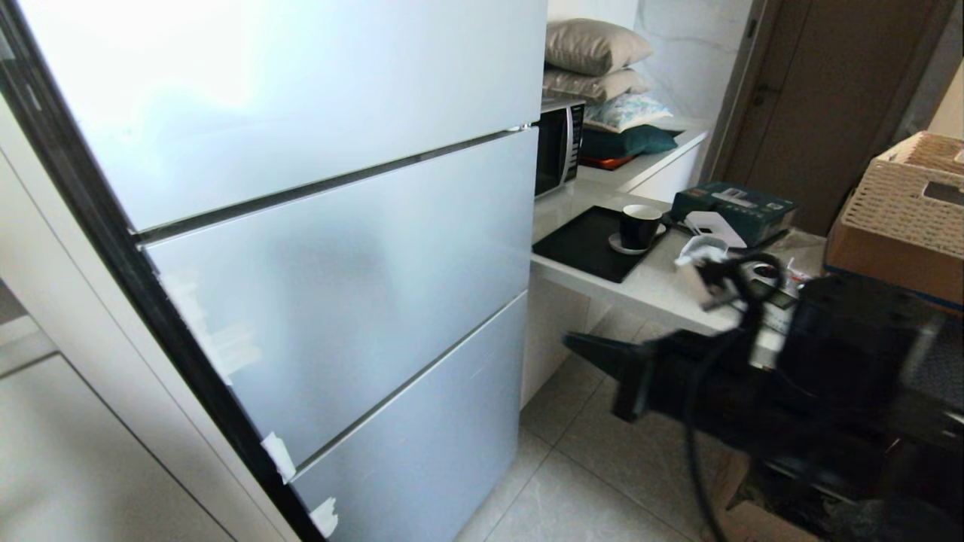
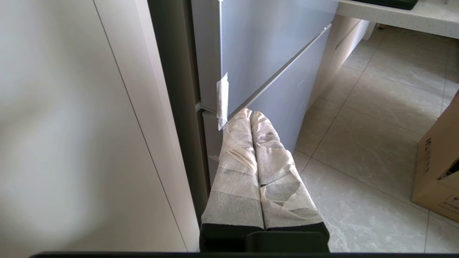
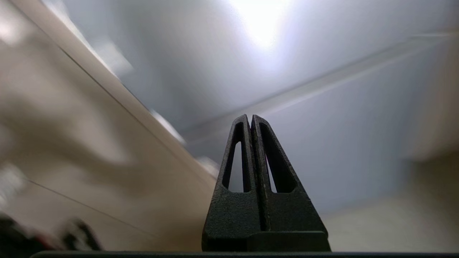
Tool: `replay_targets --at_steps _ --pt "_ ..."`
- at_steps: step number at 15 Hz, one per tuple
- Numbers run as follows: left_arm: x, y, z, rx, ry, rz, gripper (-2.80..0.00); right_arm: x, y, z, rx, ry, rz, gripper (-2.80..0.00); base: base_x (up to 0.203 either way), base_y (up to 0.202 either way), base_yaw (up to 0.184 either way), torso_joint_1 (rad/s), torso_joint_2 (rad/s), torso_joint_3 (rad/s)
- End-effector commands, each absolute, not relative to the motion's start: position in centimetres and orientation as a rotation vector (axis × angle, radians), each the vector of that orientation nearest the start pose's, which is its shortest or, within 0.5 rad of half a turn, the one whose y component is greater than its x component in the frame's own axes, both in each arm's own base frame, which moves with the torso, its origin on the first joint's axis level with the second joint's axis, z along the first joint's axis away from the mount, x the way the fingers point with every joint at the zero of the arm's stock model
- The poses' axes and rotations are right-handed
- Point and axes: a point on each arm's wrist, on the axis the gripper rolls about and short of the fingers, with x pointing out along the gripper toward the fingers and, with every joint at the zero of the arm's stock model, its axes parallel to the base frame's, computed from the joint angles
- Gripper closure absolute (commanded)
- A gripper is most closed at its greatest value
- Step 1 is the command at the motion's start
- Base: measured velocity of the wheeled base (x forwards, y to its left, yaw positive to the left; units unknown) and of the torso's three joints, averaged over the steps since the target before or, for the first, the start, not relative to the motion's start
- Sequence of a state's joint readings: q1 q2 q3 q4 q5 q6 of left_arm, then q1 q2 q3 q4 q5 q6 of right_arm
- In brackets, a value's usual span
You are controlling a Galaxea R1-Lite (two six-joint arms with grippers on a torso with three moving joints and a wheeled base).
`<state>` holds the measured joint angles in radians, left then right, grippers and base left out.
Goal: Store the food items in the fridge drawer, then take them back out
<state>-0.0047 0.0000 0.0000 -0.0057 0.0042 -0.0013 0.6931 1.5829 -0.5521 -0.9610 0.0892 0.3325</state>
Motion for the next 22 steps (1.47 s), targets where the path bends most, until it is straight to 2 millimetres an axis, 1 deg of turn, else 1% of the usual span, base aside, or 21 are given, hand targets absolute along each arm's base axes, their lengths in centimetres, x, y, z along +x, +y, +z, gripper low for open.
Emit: replay_targets --at_steps 1,3,4,5,7,9,10,11,13,15,20,22 --pt "-2.3 0.0 7.6 -0.002 -0.005 0.000 0.00 12.5 9.4 19.9 0.236 0.018 0.695 0.00 0.000 0.000 0.000 0.000 0.00 0.000" --pt "-2.3 0.0 7.6 -0.002 -0.005 0.000 0.00 8.7 4.8 18.3 0.160 -0.028 0.535 0.00 0.000 0.000 0.000 0.000 0.00 0.000" --pt "-2.3 0.0 7.6 -0.002 -0.005 0.000 0.00 6.9 3.0 17.3 0.126 -0.035 0.456 0.00 0.000 0.000 0.000 0.000 0.00 0.000" --pt "-2.3 0.0 7.6 -0.002 -0.005 0.000 0.00 5.2 1.8 16.0 0.100 -0.028 0.386 0.00 0.000 0.000 0.000 0.000 0.00 0.000" --pt "-2.3 0.0 7.6 -0.002 -0.005 0.000 0.00 2.2 0.6 13.1 0.061 0.024 0.277 0.00 0.000 0.000 0.000 0.000 0.00 0.000" --pt "-2.3 0.0 7.6 -0.002 -0.005 0.000 0.00 0.2 0.2 10.5 0.028 0.082 0.181 0.00 0.000 0.000 0.000 0.000 0.00 0.000" --pt "-2.3 0.0 7.6 -0.002 -0.005 0.000 0.00 -0.4 0.1 9.3 -0.006 0.108 0.108 0.00 0.000 0.000 0.000 0.000 0.00 0.000" --pt "-2.3 0.0 7.6 -0.002 -0.005 0.000 0.00 -0.9 0.0 8.6 -0.052 0.108 0.071 0.00 0.000 0.000 0.000 0.000 0.00 0.000" --pt "-2.3 0.0 7.6 -0.002 -0.005 0.000 0.00 -2.0 0.0 7.9 -0.120 0.023 0.058 0.00 0.000 0.000 0.000 0.000 0.00 0.000" --pt "-2.3 0.0 7.6 -0.002 -0.005 0.000 0.00 -2.3 0.1 7.6 -0.151 -0.014 0.062 0.00 0.000 0.000 0.000 0.000 0.00 0.000" --pt "-2.3 0.0 7.6 -0.002 -0.005 -0.001 0.00 -2.3 0.0 7.5 -0.095 0.003 0.031 0.00 0.000 0.000 0.000 0.000 0.00 0.000" --pt "-2.3 0.0 7.6 -0.002 -0.005 0.000 0.00 -2.3 0.0 7.5 -0.098 0.004 0.034 0.00 0.000 0.000 0.000 0.000 0.00 0.000"
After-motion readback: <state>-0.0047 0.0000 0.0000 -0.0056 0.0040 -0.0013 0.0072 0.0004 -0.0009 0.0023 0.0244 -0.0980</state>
